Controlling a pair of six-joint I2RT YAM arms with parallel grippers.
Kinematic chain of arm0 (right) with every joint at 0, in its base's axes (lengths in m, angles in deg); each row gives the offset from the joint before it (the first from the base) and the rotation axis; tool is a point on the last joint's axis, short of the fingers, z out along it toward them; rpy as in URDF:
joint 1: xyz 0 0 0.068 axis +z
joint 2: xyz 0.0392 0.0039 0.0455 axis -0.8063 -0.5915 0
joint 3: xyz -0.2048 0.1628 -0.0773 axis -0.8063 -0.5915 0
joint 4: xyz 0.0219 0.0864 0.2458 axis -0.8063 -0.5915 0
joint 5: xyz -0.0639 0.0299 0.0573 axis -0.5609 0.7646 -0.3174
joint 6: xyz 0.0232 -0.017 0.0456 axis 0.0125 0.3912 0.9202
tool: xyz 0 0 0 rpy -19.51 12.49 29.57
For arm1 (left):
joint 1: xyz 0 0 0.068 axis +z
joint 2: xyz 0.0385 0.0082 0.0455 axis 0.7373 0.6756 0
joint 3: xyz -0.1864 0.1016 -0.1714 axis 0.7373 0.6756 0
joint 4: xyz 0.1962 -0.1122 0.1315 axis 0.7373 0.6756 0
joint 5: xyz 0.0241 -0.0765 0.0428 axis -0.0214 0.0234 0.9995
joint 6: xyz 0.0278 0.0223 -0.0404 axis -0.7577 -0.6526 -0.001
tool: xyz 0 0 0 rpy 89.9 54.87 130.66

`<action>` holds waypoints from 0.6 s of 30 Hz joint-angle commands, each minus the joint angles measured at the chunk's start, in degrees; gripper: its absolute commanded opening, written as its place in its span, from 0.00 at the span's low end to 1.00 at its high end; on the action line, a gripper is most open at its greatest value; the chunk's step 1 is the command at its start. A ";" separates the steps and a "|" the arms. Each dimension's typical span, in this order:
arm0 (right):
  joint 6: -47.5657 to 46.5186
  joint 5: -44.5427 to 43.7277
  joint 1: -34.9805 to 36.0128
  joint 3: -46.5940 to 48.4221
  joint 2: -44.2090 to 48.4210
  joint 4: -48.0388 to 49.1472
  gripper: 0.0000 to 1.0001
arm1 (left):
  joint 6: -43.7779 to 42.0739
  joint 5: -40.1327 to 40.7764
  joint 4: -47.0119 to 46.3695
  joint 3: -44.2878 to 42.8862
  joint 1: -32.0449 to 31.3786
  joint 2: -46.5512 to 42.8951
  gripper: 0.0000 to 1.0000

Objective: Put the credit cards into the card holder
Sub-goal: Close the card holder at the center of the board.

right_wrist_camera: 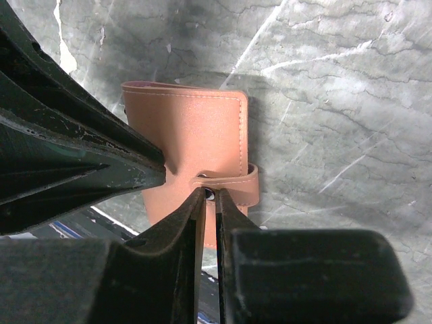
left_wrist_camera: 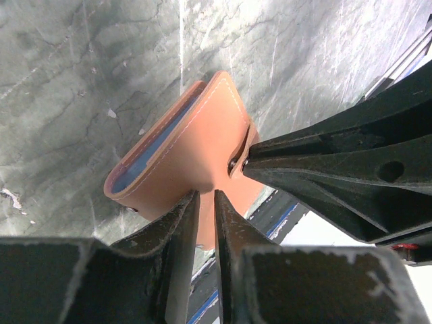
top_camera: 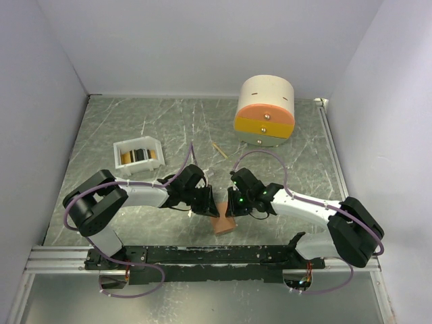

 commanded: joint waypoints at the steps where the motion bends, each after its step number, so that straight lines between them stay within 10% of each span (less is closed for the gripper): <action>1: 1.31 1.09 0.07 -1.14 -0.10 3.17 0.11 | -1.65 3.16 1.02 1.27 -0.22 1.37 0.28; 18: 3.30 2.08 0.10 -1.52 -0.87 6.33 0.09 | -1.48 2.55 -0.06 1.44 -0.22 1.92 0.28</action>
